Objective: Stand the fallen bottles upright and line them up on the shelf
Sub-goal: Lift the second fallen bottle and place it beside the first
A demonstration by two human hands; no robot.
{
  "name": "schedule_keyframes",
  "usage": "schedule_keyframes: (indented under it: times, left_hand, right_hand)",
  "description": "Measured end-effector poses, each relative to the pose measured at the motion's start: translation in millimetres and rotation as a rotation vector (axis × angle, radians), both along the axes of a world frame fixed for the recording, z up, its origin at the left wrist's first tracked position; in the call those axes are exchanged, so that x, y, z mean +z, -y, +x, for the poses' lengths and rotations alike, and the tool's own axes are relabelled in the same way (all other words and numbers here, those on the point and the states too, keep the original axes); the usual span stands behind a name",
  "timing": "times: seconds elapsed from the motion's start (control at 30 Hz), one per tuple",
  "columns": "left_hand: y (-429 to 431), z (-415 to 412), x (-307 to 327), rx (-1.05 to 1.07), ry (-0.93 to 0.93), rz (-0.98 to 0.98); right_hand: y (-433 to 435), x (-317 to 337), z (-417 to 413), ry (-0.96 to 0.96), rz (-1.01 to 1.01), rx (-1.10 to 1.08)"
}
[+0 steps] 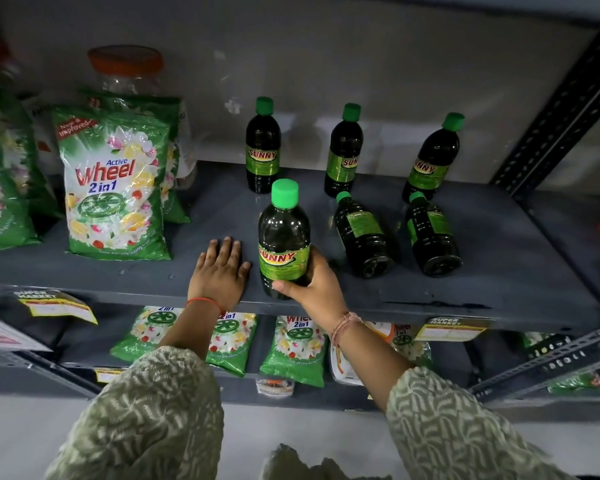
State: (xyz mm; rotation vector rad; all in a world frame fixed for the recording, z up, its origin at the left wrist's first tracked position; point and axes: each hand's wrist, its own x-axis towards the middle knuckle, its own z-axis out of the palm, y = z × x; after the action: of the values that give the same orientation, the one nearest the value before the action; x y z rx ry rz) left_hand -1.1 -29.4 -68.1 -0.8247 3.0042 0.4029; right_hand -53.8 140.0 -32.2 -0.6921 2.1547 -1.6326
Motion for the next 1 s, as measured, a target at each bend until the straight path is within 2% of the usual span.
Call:
schedule_keyframes:
  times: [0.07,0.13,0.2,0.27,0.33,0.37,0.43,0.57,0.63,0.83,1.0]
  left_hand:
    - [0,0,1,0.002,0.005,0.027]
    - [-1,-2,3,0.006,0.003,0.049]
    - [-3,-3,5,0.012,0.01,0.06]
    - [-5,-3,5,0.02,0.012,0.054]
    - [-5,-2,4,0.021,0.007,0.035]
    - [-5,-2,4,0.021,0.004,0.029]
    - [-5,-2,3,0.018,-0.002,0.026]
    - [-4,-2,1,0.017,-0.003,0.003]
    - [-4,-2,0,0.017,0.0,-0.012]
    - [-4,-2,-1,0.023,0.005,-0.015]
    - [-5,-2,0,0.014,-0.001,-0.017]
  right_hand:
    - [-11,7,5,-0.057,0.013,-0.076]
    - [-26,28,-8,-0.277,0.053,-0.237]
    - [-36,48,-50,-0.489,0.243,-0.404]
    - [-38,61,-98,-0.38,0.621,-0.374]
    - [-33,58,-123,-0.127,0.812,-0.225]
    - [-31,54,-125,-0.061,0.797,-0.159]
    - [-27,39,-125,-0.033,0.639,-0.166]
    - [-22,20,-115,-0.03,0.184,-0.415]
    - [-20,15,-108,-0.094,0.047,-0.459]
    - [-19,7,-100,-0.156,0.022,-0.424]
    - [-10,41,-97,-0.305,0.08,-0.621]
